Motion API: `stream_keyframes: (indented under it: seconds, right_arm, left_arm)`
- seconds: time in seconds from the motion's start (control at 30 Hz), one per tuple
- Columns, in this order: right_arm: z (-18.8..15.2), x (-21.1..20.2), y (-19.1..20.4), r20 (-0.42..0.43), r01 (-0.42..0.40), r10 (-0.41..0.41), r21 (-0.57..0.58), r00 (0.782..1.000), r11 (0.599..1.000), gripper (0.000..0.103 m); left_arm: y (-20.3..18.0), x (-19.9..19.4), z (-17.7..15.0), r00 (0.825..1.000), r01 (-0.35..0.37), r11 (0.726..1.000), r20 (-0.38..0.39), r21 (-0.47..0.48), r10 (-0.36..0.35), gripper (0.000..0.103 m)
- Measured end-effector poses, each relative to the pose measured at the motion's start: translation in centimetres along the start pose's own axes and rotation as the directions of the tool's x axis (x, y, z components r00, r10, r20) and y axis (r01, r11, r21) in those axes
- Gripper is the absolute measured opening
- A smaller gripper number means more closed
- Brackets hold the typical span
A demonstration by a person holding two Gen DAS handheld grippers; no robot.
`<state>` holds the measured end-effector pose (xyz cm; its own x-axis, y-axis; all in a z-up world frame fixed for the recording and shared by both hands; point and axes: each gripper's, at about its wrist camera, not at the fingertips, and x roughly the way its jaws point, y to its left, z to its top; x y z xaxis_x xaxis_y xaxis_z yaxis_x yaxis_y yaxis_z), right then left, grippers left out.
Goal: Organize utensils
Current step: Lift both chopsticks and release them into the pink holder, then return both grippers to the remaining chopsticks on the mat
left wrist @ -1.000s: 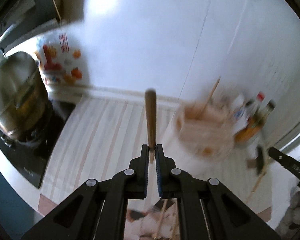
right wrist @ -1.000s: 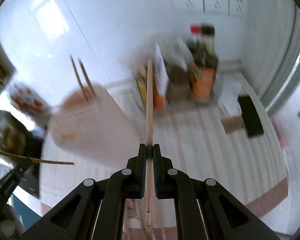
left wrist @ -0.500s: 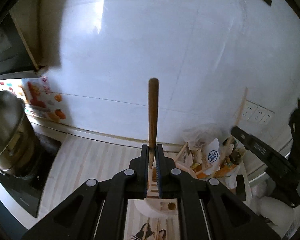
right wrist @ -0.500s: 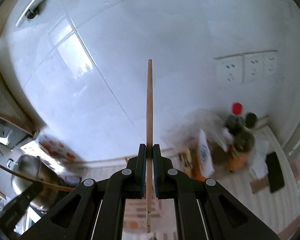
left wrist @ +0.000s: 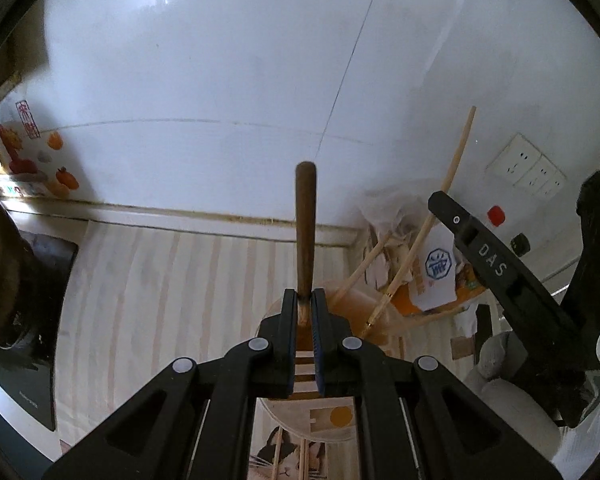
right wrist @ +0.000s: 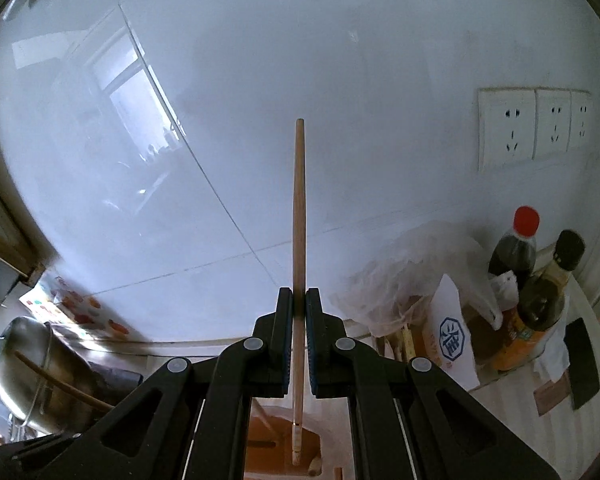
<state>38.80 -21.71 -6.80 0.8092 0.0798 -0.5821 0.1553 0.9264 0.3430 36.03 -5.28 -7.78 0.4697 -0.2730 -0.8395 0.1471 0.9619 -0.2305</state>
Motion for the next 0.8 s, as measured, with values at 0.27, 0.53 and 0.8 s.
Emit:
stream_keyframes:
  seconds: [0.27,0.53,0.8]
  right_arm:
    - [-1.6,0.7,-0.1,-0.115,-0.049,0.043,-0.044,0.992,0.998,0.007]
    - [-1.3,-4.5,-1.6,-0.106,-0.057,0.054,-0.019,0.993,0.998,0.046]
    - [-2.7,-9.9,-4.4,-0.114,0.006,-0.003,0.026,0.994,1.0,0.067]
  left_arm:
    - [-0.9,-2.6,-0.5,0.999,-0.012,0.999,0.041,0.032,0.01,0.014]
    - [1.0,-6.7,-1.2,0.978,-0.124,0.992,0.169,-0.026,0.127,0.078]
    - [2.7,-6.4,-5.0,0.96,-0.218,0.975,0.17,-0.042,0.222,0.103]
